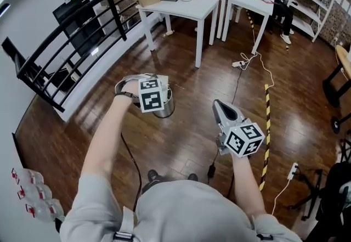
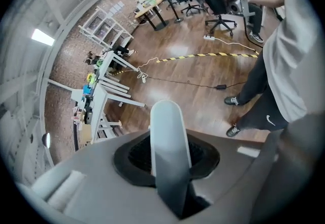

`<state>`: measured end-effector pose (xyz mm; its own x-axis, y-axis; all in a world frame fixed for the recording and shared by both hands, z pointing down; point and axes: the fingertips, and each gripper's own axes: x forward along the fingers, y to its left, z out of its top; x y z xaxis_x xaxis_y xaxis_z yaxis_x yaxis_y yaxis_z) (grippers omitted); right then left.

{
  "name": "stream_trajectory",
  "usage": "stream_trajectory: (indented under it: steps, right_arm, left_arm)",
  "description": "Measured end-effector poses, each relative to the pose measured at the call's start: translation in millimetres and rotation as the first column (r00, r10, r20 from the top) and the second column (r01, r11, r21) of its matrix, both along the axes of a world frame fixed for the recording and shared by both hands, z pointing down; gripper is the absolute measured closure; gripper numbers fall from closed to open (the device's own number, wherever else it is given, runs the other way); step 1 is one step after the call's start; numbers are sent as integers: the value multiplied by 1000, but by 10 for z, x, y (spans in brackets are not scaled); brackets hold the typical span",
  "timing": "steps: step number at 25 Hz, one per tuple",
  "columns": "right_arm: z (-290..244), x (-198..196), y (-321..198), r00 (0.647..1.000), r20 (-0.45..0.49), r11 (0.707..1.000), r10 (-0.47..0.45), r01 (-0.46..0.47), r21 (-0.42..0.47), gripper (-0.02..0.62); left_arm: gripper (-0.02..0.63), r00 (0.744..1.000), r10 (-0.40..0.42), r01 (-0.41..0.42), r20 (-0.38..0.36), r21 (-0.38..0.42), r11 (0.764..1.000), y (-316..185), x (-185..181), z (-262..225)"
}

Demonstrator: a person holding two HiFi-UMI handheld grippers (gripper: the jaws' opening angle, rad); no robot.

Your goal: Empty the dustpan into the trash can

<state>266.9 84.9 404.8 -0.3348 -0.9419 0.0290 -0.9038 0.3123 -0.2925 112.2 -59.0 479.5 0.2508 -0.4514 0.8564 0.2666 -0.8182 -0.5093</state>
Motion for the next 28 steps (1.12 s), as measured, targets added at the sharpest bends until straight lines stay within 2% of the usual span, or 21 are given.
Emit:
stream_trajectory:
  steps: [4, 7, 10, 12, 14, 16, 18, 20, 22, 23, 25, 26, 28]
  right_arm:
    - [-17, -364, -197, 999, -2, 999, -40, 40, -4, 595]
    - [-28, -623, -326, 998, -3, 998, -62, 62, -15, 595]
    - [-35, -900, -465, 996, -12, 996, -92, 92, -19, 595]
    - [-23, -1042, -563, 994, -19, 993, -112, 111, -26, 595]
    - [-20, -1178, -665, 991, -26, 991, -132, 131, -31, 595]
    - [-25, -1326, -768, 988, -30, 988, -150, 149, -35, 595]
    - [-31, -1497, -862, 985, -36, 985, -170, 169, -38, 595]
    - [-34, -1681, -953, 980, -46, 981, -194, 192, -41, 595]
    - [-31, -1859, -1043, 974, -55, 975, -218, 216, -44, 595]
    - [-29, -1941, -1083, 972, -59, 973, -228, 226, -47, 595]
    - [-37, -2087, -1163, 968, -67, 970, -243, 240, -50, 595]
    - [-46, -2153, -1208, 966, -70, 968, -249, 245, -51, 595]
    - [-61, -2283, -1301, 962, -76, 965, -261, 258, -52, 595]
  left_arm:
    - [515, 997, -24, 26, -69, 24, 999, -77, -356, -94]
    - [518, 987, -84, 88, -134, 28, 996, -139, -598, -127]
    - [520, 964, -159, 167, -214, 20, 986, -273, -869, -181]
    - [522, 937, -219, 229, -274, 8, 973, -389, -1046, -233]
    - [523, 895, -289, 305, -339, -5, 952, -528, -1252, -314]
    - [525, 837, -363, 393, -409, -13, 919, -692, -1502, -420]
    - [526, 760, -442, 485, -477, -37, 874, -853, -1792, -528]
    - [526, 670, -520, 566, -530, -89, 820, -1006, -2082, -624]
    - [525, 587, -584, 624, -561, -146, 768, -1153, -2342, -711]
    - [525, 555, -606, 642, -569, -169, 747, -1216, -2459, -750]
    - [525, 516, -627, 656, -583, -201, 728, -1307, -2659, -824]
    - [523, 504, -631, 658, -589, -212, 723, -1337, -2759, -856]
    - [523, 479, -664, 679, -574, -237, 695, -1336, -3010, -876]
